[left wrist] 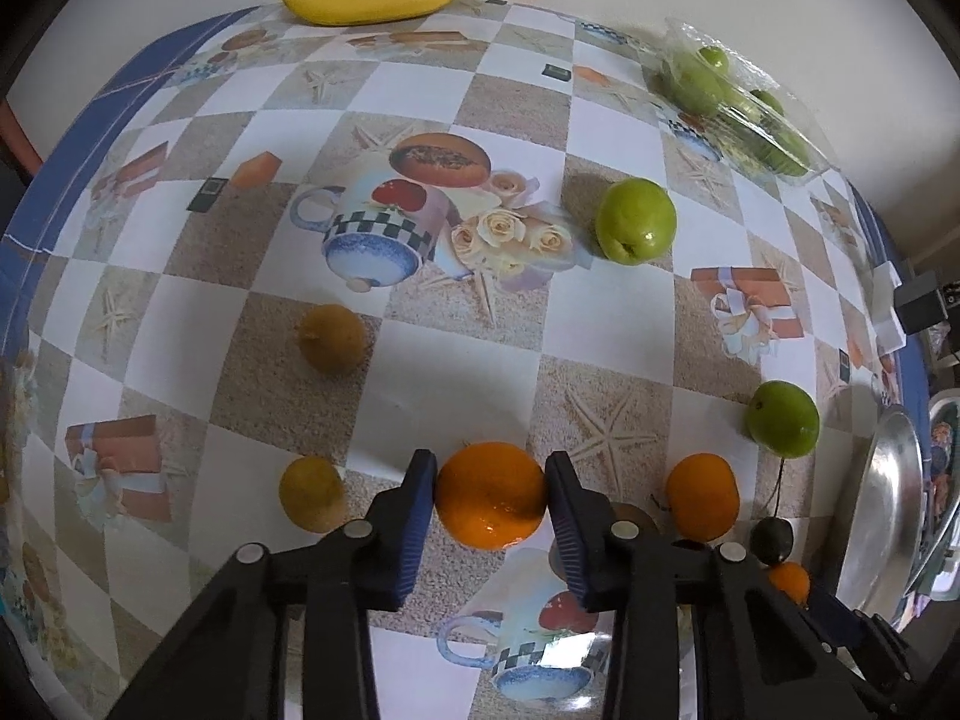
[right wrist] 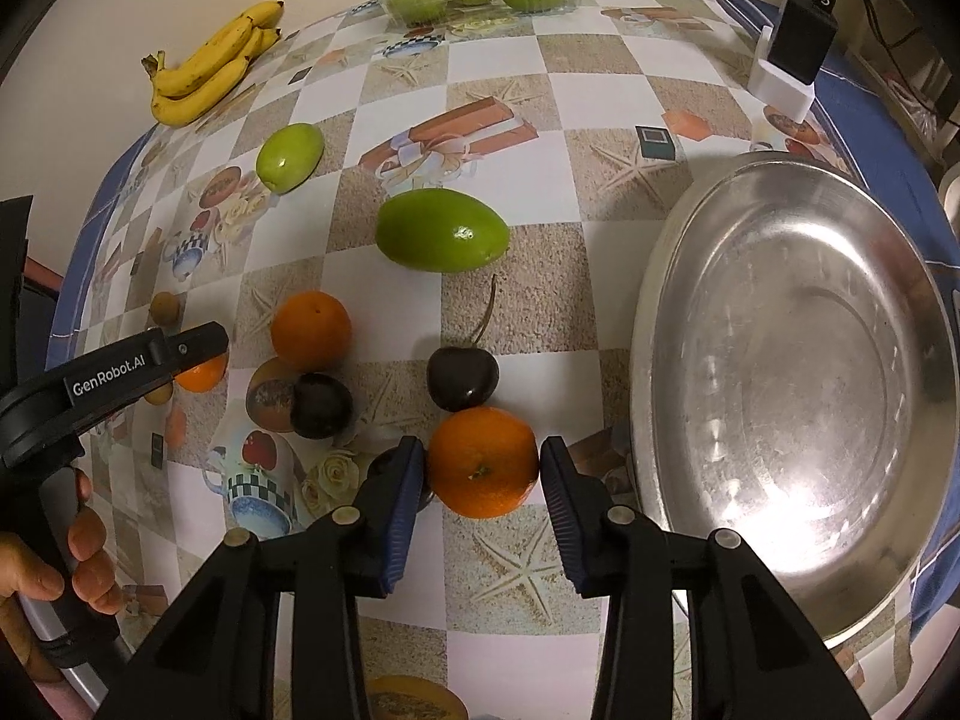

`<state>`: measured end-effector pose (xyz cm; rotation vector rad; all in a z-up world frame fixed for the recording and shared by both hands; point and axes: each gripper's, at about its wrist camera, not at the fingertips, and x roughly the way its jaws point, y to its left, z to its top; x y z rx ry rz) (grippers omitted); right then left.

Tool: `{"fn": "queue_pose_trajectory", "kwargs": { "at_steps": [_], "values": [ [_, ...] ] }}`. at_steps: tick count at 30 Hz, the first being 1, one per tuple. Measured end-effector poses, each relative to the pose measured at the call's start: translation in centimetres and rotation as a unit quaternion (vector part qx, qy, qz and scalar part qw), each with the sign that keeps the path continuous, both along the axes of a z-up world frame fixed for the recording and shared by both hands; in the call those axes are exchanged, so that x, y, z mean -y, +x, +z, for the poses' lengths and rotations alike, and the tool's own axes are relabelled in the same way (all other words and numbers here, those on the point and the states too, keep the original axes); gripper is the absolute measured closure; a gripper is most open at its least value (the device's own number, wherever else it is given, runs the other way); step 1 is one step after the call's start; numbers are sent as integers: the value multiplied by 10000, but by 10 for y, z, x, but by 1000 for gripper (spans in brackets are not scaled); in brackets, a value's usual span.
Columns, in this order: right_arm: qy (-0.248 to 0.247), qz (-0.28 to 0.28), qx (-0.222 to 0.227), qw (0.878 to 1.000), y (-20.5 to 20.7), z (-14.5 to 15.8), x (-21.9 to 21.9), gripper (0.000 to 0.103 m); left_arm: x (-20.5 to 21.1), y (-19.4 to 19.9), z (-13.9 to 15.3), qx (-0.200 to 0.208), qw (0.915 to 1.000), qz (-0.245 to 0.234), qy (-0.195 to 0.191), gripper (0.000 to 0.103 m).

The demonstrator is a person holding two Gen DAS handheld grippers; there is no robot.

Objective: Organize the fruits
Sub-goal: 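Lift the held orange with the left gripper while the right gripper lifts its mandarin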

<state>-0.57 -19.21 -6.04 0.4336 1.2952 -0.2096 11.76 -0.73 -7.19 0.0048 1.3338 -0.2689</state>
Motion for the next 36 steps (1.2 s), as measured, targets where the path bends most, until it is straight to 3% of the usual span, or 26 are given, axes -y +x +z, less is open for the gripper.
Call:
{"fn": "queue_pose_trajectory", "kwargs": {
  "at_steps": [11,21,23,26,36],
  "values": [
    [78,-54,76,9999,-2,4,3,63,2,-2,11,99,9999,-22,-27,63],
    [145,-158,694,9974,-8,39,6,63,8,-9,57,633,9976,-121,-246,63],
    [98,-228,849,9961,-11,48,9,75,11,-12,64,726,9968,-139,-288,63],
    [128,-304,978,9947,-12,54,15,75,19,-16,72,816,9959,-227,-317,63],
    [189,-149,585,9980,-15,37,12,75,31,-29,54,486,9981,-370,-126,63]
  ]
}}
